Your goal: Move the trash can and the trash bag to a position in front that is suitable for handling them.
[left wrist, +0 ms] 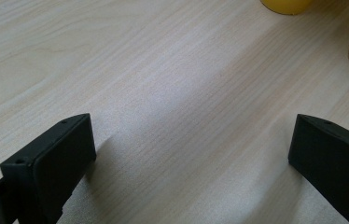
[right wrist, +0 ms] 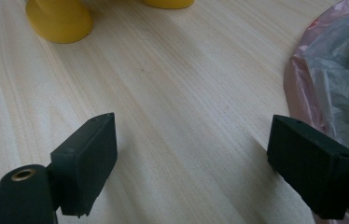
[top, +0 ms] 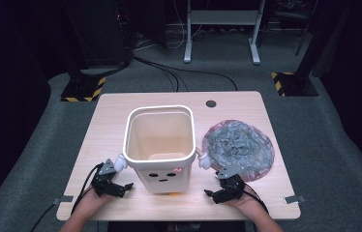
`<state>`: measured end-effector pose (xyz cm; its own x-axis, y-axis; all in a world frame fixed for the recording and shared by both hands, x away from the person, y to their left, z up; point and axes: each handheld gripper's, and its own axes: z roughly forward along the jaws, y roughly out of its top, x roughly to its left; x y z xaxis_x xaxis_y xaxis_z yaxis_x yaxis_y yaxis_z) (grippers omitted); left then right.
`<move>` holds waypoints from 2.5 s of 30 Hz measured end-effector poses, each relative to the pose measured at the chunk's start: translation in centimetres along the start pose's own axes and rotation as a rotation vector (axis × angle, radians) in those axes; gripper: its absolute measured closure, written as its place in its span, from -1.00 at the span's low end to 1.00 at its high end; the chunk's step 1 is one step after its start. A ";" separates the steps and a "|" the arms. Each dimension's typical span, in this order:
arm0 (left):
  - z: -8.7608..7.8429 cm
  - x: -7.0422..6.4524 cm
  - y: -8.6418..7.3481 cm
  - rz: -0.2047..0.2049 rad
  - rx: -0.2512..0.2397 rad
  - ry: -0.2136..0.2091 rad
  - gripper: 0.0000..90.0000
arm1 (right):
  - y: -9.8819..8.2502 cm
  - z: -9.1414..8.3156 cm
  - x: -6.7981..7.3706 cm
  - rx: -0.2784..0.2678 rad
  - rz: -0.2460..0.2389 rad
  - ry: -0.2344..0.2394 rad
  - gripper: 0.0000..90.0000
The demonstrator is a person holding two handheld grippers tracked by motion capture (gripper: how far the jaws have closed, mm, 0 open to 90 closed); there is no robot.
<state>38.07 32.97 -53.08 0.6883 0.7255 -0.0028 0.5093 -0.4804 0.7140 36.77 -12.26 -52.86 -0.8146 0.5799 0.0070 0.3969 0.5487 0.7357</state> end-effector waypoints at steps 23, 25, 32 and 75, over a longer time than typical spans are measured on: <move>0.0 0.0 0.0 -0.004 -0.001 0.001 -1.00 | 0.0 -0.4 0.2 0.005 -0.014 0.008 -0.52; 0.0 0.0 0.0 -0.004 -0.002 -0.001 -1.00 | 0.0 -0.5 0.3 0.001 -0.021 0.006 -0.52; -0.1 0.0 -0.1 -0.001 0.001 -0.002 -1.00 | 0.4 -1.5 0.3 -0.045 -0.018 -0.010 -0.50; -0.2 0.2 -0.2 0.007 0.003 -0.006 -1.00 | -2.1 -5.4 -5.9 -0.078 0.235 -0.314 -0.39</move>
<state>38.04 33.28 -53.06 0.6952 0.7188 -0.0022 0.5059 -0.4871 0.7119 38.48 -20.12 -50.80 -0.5317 0.8468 -0.0169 0.5140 0.3384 0.7882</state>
